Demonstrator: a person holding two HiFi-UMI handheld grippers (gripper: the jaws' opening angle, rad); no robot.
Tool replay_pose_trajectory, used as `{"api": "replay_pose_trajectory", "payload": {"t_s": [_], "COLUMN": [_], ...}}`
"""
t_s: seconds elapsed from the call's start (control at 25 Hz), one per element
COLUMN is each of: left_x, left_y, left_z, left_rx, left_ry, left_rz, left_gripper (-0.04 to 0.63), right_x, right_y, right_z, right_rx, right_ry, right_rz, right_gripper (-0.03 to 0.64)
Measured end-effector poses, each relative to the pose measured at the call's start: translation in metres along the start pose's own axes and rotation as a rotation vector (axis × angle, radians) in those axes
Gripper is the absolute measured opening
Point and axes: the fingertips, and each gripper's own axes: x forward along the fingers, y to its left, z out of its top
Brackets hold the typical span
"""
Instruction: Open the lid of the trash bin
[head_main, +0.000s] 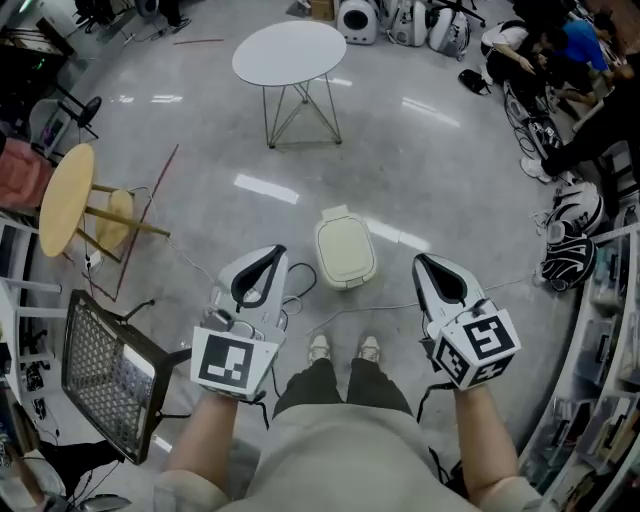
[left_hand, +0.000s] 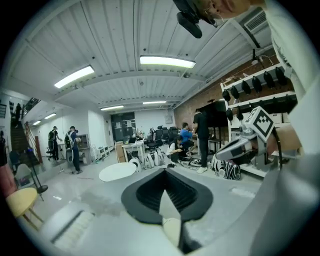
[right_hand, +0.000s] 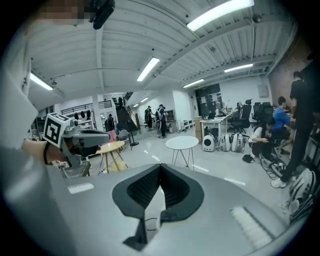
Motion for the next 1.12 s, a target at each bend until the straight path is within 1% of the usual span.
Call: {"api": "replay_pose_trajectory", "payload": {"t_s": [0.16, 0.28, 0.44, 0.56, 0.72, 0.92, 1.12], "left_x": [0.03, 0.048, 0.07, 0.088, 0.106, 0.123, 0.138], "left_y": [-0.007, -0.01, -0.012, -0.01, -0.011, -0.01, -0.016], "left_z": [-0.038, -0.073, -0.127, -0.168, -0.226, -0.306, -0.39], "left_rx": [-0.035, -0.016, -0.037, -0.051, -0.12, -0.18, -0.261], "left_ry": [0.063, 0.113, 0.182, 0.214, 0.232, 0.302, 0.378], "left_rz": [-0.005, -0.027, -0.039, -0.051, -0.078, -0.09, -0.111], "left_gripper": [0.002, 0.002, 0.002, 0.002, 0.002, 0.002, 0.002], "right_x": [0.035, 0.061, 0.095, 0.12, 0.146, 0.182, 0.214], "right_y": [-0.022, -0.033, -0.043, -0.047, -0.048, -0.046, -0.047], "right_z": [-0.038, -0.071, -0.13, -0.18, -0.246, -0.327, -0.415], "right_rx": [0.022, 0.062, 0.116, 0.142, 0.165, 0.177, 0.194], "right_ry": [0.054, 0.09, 0.156, 0.217, 0.301, 0.395, 0.484], "right_rz": [0.034, 0.051, 0.06, 0.066, 0.064, 0.071, 0.069], "right_gripper": [0.003, 0.003, 0.003, 0.003, 0.003, 0.003, 0.003]}}
